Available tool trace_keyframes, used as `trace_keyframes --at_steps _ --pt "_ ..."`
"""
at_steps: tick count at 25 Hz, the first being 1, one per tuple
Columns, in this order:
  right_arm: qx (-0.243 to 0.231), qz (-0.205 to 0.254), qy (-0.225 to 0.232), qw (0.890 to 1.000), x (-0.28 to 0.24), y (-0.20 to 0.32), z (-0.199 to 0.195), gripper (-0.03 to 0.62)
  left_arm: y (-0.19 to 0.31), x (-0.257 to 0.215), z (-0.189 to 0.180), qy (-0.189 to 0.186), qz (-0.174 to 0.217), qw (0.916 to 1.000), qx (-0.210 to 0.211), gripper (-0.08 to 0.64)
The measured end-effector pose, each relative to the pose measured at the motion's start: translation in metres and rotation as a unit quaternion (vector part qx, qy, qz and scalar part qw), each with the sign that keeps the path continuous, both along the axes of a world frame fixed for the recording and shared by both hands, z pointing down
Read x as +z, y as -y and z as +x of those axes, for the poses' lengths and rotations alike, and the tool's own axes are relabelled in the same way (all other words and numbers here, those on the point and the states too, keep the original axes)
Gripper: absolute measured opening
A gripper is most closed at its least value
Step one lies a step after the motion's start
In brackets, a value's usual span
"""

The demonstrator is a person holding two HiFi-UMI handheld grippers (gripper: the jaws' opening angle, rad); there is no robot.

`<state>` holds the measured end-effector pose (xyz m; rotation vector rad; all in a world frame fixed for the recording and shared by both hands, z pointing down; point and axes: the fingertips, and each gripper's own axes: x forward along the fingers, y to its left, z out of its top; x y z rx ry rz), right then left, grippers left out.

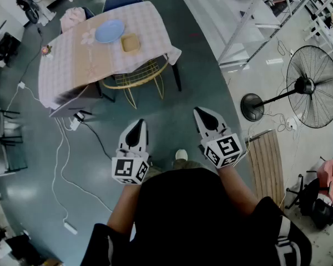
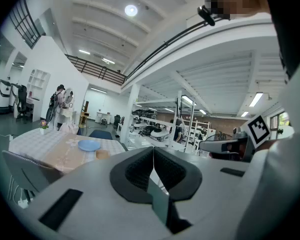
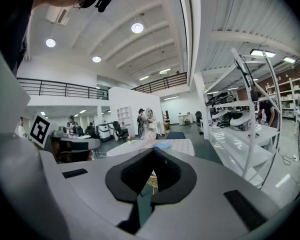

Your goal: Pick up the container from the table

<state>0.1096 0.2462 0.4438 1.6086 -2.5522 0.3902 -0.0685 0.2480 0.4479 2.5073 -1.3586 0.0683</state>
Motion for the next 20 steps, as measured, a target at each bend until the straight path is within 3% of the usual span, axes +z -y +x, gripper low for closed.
trace_keyframes --at_steps 5,10,20 --pt "-0.02 0.017 -0.021 0.999 -0.013 0.008 0.013 -0.003 0.002 -0.009 0.016 -0.012 0.008 0.9999 -0.002 0.006" --pt "-0.039 0.013 -0.005 0.999 -0.017 0.015 0.016 -0.002 0.008 -0.013 0.017 -0.017 0.016 0.9995 -0.019 0.006" --pt "-0.023 0.016 -0.004 1.0 -0.012 0.016 0.037 0.014 0.01 -0.019 0.021 -0.023 0.03 0.9987 -0.034 0.008"
